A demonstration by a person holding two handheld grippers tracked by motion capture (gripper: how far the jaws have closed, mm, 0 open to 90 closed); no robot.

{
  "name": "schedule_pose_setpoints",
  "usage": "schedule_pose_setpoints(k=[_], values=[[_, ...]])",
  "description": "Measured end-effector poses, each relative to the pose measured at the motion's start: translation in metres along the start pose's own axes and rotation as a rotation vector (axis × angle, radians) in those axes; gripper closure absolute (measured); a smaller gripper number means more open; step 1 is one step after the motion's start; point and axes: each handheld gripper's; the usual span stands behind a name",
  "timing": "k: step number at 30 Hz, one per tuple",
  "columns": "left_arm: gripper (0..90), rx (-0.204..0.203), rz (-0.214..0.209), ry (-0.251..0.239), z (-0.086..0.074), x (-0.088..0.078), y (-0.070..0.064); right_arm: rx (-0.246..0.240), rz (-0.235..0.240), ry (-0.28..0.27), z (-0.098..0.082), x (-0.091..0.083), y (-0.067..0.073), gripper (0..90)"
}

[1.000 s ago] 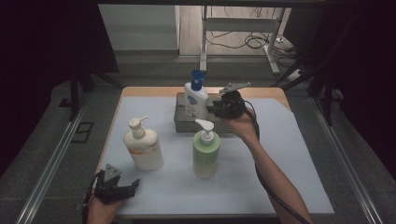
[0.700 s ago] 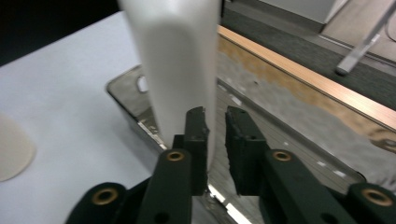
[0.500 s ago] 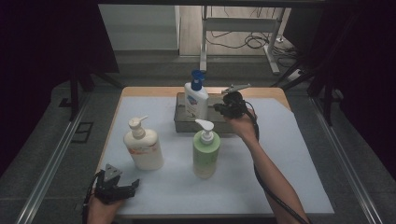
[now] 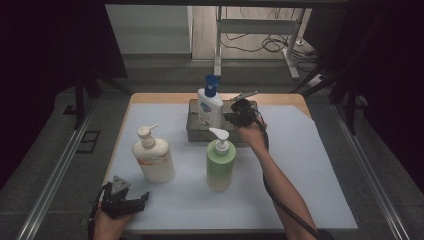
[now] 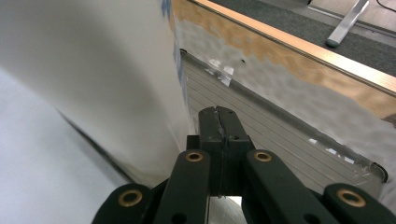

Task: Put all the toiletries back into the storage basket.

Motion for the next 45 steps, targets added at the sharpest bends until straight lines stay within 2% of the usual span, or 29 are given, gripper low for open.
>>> schedule_pose_setpoints(k=[5,7,12,13,15,18,20,22,31,38,45], values=[[11.8,0.000,-0.001,0.000,0.000,0.000,0.000,0.017,-0.009,0.021,0.003,0.010,-0.002,89.9],[11.7,0.000,-0.001,0.000,0.000,0.000,0.000,0.025,0.005,0.027,0.004,0.016,-0.002,89.9],[11.7,0.000,-0.001,0.000,0.000,0.000,0.000,0.025,0.019,0.042,0.004,0.022,0.000,89.9],[11.8,0.000,-0.001,0.001,0.000,0.000,0.000,0.018,0.010,0.056,0.004,0.025,0.001,89.9],[11.7,0.000,-0.001,0.001,0.000,0.000,0.000,0.013,0.011,0.060,0.003,0.026,0.000,89.9],[11.7,0.000,-0.001,0.001,0.000,0.000,0.000,0.029,0.023,0.064,0.003,0.028,-0.002,89.9],[11.7,0.000,-0.001,0.001,0.000,0.000,0.000,0.046,0.012,0.068,0.003,0.029,0.000,89.9],[11.7,0.000,-0.001,0.001,0.000,0.000,0.000,0.031,0.017,0.078,0.003,0.030,-0.001,89.9],[11.7,0.000,-0.001,0.002,0.000,0.000,0.000,0.036,0.015,0.082,0.006,0.034,0.003,89.9],[11.7,0.000,-0.002,0.002,0.000,0.000,0.000,0.014,0.029,0.088,0.008,0.038,0.008,89.9],[11.7,0.000,-0.002,0.002,0.000,0.000,0.000,0.028,0.029,0.085,0.010,0.041,0.011,89.9]])
Point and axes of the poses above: each handheld gripper's, and its own axes: x roughly forward along the jaws, z roughly out of its top, y roughly to its left, and after that the axes turned 6 degrees about z, right-handed
